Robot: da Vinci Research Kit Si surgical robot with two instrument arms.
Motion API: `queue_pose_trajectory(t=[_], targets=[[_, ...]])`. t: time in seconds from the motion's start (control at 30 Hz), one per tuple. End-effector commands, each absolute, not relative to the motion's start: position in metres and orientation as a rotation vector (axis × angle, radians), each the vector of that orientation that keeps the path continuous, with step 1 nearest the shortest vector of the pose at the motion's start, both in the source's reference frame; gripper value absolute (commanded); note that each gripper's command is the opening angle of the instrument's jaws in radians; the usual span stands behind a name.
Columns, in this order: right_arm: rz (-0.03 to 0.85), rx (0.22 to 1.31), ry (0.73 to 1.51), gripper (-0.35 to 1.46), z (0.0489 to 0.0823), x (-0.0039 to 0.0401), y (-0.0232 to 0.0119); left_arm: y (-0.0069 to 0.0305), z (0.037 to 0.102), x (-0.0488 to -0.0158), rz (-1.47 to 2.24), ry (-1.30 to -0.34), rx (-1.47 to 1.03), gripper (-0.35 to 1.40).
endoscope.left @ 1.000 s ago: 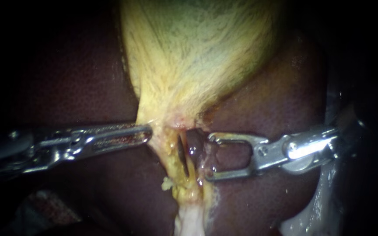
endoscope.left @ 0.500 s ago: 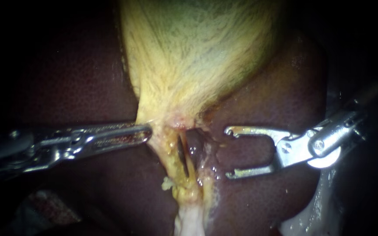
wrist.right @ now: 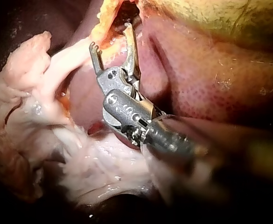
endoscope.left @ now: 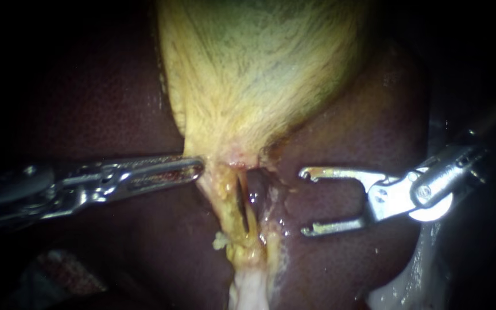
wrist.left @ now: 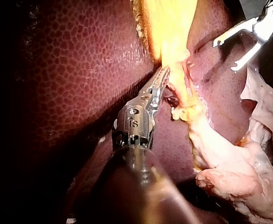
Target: Going back first clip left tube
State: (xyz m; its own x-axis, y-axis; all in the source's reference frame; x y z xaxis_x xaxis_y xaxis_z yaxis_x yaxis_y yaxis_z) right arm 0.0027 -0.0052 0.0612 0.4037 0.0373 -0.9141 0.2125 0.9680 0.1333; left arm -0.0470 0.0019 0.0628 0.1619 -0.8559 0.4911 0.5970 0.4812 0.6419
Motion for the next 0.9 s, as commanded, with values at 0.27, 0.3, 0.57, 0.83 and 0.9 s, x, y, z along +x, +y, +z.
queue_pose_trajectory(t=[0.27, 0.3, 0.57, 0.83, 0.9], targets=[[-0.110, 0.244, 1.153, 0.60, 0.0611, 0.0027, -0.0052, 0.0011, 0.0636, -0.0481, -1.053, -0.925, 0.343, -0.01], [-0.110, 0.244, 1.153, 0.60, 0.0611, 0.0027, -0.0052, 0.0011, 0.0636, -0.0482, -1.053, -0.925, 0.342, -0.01], [-0.110, 0.244, 1.152, 0.60, 0.0611, 0.0028, -0.0052, 0.0010, 0.0637, -0.0484, -1.057, -0.925, 0.347, 0.00], [-0.109, 0.243, 1.152, 0.60, 0.0611, 0.0028, -0.0052, 0.0011, 0.0638, -0.0484, -1.055, -0.922, 0.348, 0.00], [-0.109, 0.243, 1.152, 0.60, 0.0611, 0.0028, -0.0052, 0.0011, 0.0638, -0.0484, -1.055, -0.922, 0.348, 0.00]])
